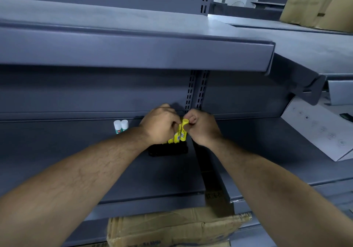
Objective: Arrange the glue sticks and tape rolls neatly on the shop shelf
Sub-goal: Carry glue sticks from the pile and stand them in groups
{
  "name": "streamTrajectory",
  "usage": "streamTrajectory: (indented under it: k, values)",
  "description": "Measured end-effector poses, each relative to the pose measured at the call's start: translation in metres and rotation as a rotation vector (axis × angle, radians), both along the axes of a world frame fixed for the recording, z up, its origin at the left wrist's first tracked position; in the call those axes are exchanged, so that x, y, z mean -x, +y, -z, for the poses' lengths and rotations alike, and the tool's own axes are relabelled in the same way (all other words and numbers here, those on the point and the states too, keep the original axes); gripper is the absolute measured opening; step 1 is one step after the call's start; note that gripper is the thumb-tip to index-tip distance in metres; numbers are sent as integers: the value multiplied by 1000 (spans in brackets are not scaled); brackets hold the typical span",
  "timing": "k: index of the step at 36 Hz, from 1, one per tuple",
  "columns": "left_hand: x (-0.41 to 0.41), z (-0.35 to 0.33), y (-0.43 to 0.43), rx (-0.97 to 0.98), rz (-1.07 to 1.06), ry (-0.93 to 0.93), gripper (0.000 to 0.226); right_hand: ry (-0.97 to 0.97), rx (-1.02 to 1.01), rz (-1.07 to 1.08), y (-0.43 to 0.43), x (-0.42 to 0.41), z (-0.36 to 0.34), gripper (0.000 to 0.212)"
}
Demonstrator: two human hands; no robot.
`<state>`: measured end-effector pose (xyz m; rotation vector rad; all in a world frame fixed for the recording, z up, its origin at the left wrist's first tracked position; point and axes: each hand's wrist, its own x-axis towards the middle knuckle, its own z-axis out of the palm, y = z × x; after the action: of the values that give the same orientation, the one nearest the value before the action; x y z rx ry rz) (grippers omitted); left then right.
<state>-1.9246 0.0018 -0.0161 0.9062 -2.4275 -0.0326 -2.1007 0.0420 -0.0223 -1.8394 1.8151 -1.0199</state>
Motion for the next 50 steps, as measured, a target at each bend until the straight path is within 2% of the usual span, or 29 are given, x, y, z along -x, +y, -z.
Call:
streamTrajectory:
  k: [6,10,15,20,26,31,34,38,40,44,50]
  values:
    - [-3,-3,-1,-26,-50,6,28,73,25,-3,4,1,1,21]
    - [-5,-13,2,-26,-102,29,46,149,40,11,3,1,3,22]
    - [-8,-21,0,-10,-141,34,58,183,23,-19,-2,3,0,12]
    - [-6,-21,4,-77,-181,-69,73,169,4,-19,0,3,3,6]
    - [-5,-14,7,-154,-196,-151,78,229,-22,-9,6,-1,-2,3]
    - [-8,-16,11,-183,-188,-172,79,332,-100,-15,12,-3,-16,16]
    - [-13,-21,13,-173,-190,-181,72,418,-132,0,17,-3,-23,24]
    - [-23,-27,16,-188,-195,-195,80,463,16,70,26,-5,-24,26]
    - [-28,-28,16,-211,-193,-208,83,511,46,70,28,-9,-28,38]
    - [-36,-28,19,-228,-195,-225,82,587,-54,-3,27,-21,-35,58]
    - [-57,-29,32,-199,-255,-244,83,594,-76,-47,27,-46,-36,57]
